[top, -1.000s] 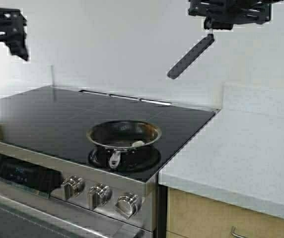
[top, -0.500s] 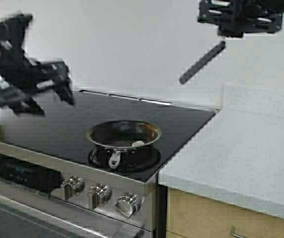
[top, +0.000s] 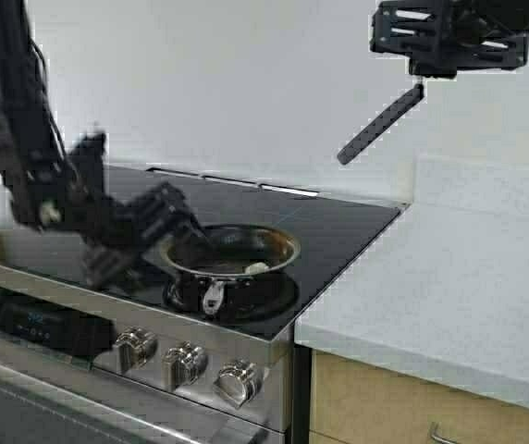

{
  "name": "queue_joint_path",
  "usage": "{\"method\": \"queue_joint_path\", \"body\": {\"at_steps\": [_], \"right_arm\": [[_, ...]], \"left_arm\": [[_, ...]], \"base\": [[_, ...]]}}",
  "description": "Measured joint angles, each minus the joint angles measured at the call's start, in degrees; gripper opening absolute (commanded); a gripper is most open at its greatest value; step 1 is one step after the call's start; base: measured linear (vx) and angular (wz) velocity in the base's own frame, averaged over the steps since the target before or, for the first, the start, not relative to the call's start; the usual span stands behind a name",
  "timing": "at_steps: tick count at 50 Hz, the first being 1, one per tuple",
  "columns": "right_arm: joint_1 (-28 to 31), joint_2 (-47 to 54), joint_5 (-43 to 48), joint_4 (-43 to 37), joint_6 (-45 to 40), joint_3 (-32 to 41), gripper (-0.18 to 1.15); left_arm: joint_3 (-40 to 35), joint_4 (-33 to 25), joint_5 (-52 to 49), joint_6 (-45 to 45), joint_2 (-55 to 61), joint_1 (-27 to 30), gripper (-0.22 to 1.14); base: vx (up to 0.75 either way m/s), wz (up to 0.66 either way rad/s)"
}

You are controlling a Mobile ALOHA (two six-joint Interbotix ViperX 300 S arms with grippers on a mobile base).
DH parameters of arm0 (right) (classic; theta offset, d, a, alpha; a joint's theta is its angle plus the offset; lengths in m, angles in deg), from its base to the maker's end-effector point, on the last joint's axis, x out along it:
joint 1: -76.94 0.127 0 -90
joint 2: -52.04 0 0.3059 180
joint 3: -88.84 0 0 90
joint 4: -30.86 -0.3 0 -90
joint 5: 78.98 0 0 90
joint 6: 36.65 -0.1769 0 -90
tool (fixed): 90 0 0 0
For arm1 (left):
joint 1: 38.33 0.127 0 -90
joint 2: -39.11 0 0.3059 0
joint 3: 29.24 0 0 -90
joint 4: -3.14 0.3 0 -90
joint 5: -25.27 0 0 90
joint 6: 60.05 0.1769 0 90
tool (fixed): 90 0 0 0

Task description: Add oil to the pan and cook the shrimp and serve it

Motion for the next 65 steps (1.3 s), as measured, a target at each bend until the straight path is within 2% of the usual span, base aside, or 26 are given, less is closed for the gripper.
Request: {"method": "queue_joint_path", "body": {"at_steps": [25,41,47,51,54,58,63,65], "right_arm": [[0.1,0.1,0.4,-1.1,0.0,0.1,0.08],[0.0,0.1,0.4,-1.6,0.0,0.1,0.08],[0.0,0.2,0.4,-1.8,0.0,0.1,0.08],[0.1,0.1,0.4,-1.9,0.0,0.1,0.08],[0.1,0.2,0.4,-2.1,0.0,0.1,0.08],[0.1,0.6,0.4,-2.4,0.0,0.2,0.08],[0.1,1.8,0.4,-3.0,0.0,0.7,0.08],[0.1,2.4,0.4,-3.5,0.0,0.9,0.08]], "left_arm": [[-14.0,7.0,15.1,-18.7,17.7,0.0,1.01],[-18.6,10.7,22.1,-26.8,21.9,0.0,1.01],[-19.2,11.3,22.8,-28.0,22.2,0.0,0.97],[-19.4,11.3,23.1,-28.6,22.2,-0.1,0.86],[-19.4,11.3,23.3,-29.3,22.2,0.0,0.73],[-19.4,11.3,23.4,-30.9,22.2,0.0,0.46],[-19.4,11.3,23.3,-33.1,22.4,0.0,0.06],[-19.3,11.4,23.3,-33.8,22.3,0.1,-0.04]], "base": [[0.0,0.0],[0.0,0.0],[0.0,0.0],[0.0,0.0],[0.0,0.0],[0.0,0.0],[0.0,0.0],[0.0,0.0]]}}
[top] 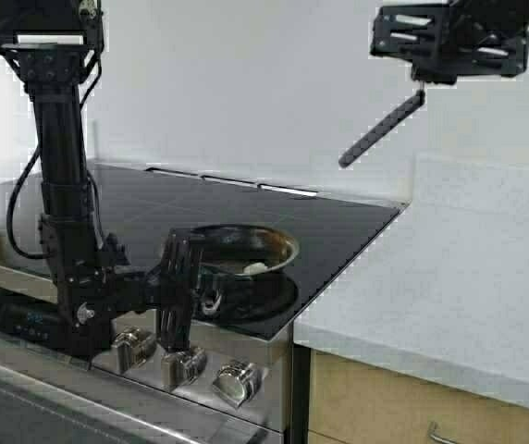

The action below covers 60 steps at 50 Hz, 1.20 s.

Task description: Add oil to the pan and cook the shrimp and serve it

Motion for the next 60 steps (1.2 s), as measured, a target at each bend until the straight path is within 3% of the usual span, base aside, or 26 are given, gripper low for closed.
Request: {"method": "queue_joint_path", "body": {"at_steps": [3,10,24,35,60], "right_arm": [[0.0,1.1,0.0,-1.1,0.0,0.4,0.08],[0.1,3.3,0.1,-2.6,-0.1,1.4,0.08],[2.2,8.3,1.3,-3.1,-0.1,4.7,0.08],[4.6,16.0,7.5,-3.3,-0.1,8.2,0.08],[5.3,39.9,13.9,-3.2,-0.1,25.6,0.08]], "left_arm": [[0.2,0.0,0.1,-0.1,0.1,0.0,-0.07],[0.7,0.3,1.5,0.0,0.1,0.0,0.06],[3.4,-0.1,2.3,0.1,-2.1,-0.4,0.03],[6.7,-0.3,2.3,0.9,-5.0,-0.1,0.03],[14.5,-0.6,1.9,2.2,-10.1,-0.1,0.03]], "base": [[0.0,0.0],[0.0,0.0],[0.0,0.0],[0.0,0.0],[0.0,0.0]]}}
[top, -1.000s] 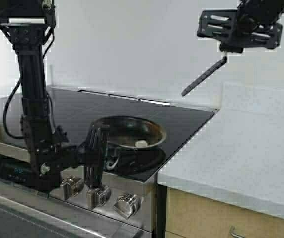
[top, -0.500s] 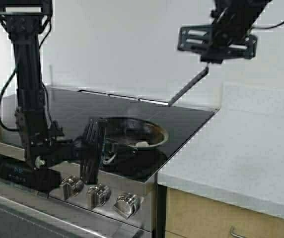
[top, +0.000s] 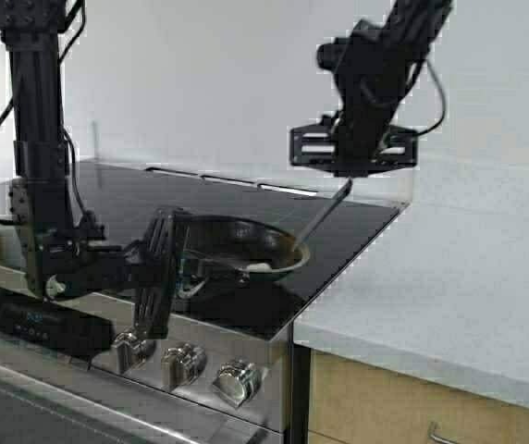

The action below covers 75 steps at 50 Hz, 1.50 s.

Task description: Add oil to the pan and cook the shrimp and serve it

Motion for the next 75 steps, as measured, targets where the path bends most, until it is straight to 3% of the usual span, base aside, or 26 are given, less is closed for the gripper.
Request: {"method": "queue_joint_path", "body": {"at_steps": [17,46,66,75], "right_arm": [[0.3,8.5,0.0,0.1,3.2,8.5,0.08],[9.2,8.7,0.0,2.2,0.3,-0.3,0.08],[10.9,8.8,2.1,-1.7,0.0,-1.8,0.08],[8.8,8.8,4.0,-3.1,0.2,0.1,0.08]], "left_arm": [[1.4,0.0,-3.3,0.1,-2.9,0.0,0.03],[1.5,-2.5,-5.6,0.1,-4.4,-0.4,0.03],[1.5,-2.5,-6.0,0.1,-4.4,-0.5,0.03],[1.5,-2.5,-6.1,0.2,-4.7,-0.6,0.03]], "base": [[0.0,0.0],[0.0,0.0],[0.0,0.0],[0.0,0.0]]}}
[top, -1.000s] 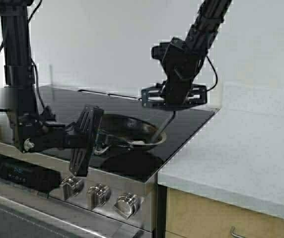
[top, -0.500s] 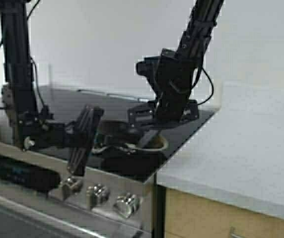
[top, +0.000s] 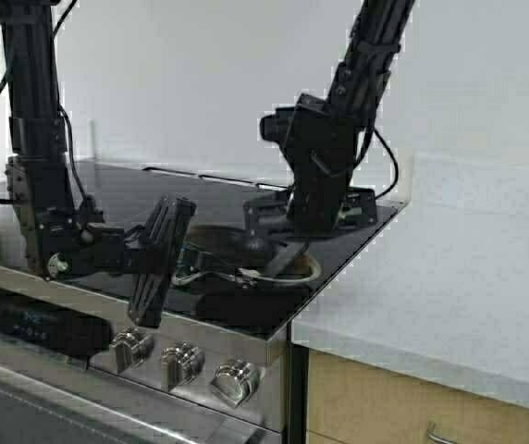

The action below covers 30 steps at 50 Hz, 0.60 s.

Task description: Add oil to the pan and cook the shrimp and serve it

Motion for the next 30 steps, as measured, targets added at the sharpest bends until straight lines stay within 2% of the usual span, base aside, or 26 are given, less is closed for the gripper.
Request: {"method": "queue_joint_path", "body": {"at_steps": [13,30], "right_arm": [[-6.6,-2.9,-0.3,-0.4,2.0,2.4,0.08],[-10.4,-1.8,-3.3,-0.2,2.2,6.4,0.08]], "left_arm": [[-0.2,1.1,0.1,0.0,-1.1,0.1,0.03],[-0.3,1.4,0.1,1.9,-1.2,0.4,0.03]], "base": [[0.0,0.0],[0.0,0.0]]}}
